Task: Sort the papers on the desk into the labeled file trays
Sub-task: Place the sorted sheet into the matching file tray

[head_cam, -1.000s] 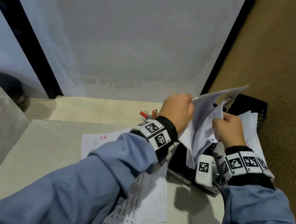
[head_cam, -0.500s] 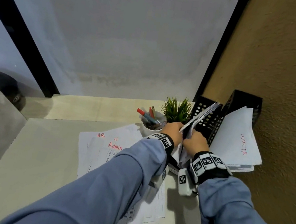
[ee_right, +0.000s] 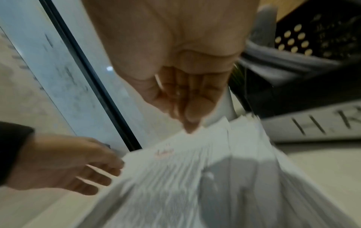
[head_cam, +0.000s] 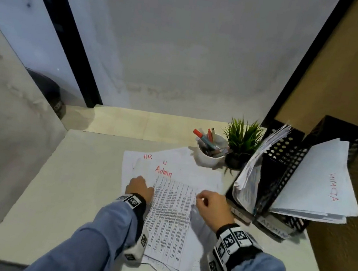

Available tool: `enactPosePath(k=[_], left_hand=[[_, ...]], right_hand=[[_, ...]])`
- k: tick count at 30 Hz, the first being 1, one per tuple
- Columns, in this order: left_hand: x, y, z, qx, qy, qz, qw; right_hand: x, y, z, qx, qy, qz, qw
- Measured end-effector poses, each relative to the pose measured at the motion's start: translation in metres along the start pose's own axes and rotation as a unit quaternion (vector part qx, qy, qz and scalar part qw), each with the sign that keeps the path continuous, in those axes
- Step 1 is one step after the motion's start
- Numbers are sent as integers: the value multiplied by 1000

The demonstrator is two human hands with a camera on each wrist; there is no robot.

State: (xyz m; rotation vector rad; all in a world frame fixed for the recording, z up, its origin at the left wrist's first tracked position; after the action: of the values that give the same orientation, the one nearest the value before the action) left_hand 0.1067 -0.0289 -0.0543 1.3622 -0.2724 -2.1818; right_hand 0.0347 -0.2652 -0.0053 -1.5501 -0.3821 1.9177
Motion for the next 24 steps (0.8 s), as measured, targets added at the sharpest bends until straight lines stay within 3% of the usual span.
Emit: enactPosePath(k=[3,5,9,14,21,24], left_hand=[[7,-47,0,-42,4,-13,999],[10,-57,5,-40,18,2,999],[11,-62,11,-46,35,9,998],[20,-64,16,-44,-8,41,998],[-3,-55,37,62,58,159,984],[-10,-60,44,71,80,256,961]], right_hand=[[36,45,2,157,-23,25,987],[47,58,7,213,-26,-7,977],[54,59,8,217,-18,-52,975],[59,56,13,250,-15,-140,958],[60,60,16,294,41,-200,934],[63,60,12,285,31,-243,927]])
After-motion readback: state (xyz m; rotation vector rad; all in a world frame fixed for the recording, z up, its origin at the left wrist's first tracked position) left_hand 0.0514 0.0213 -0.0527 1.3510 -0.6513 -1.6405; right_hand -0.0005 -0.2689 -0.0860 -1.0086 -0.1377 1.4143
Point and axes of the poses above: each hand's wrist, its own z-axis away from the middle knuckle, its own x-axis out of the palm, y = z × x, the point moved 10 cm from there along -z, towards the middle knuckle
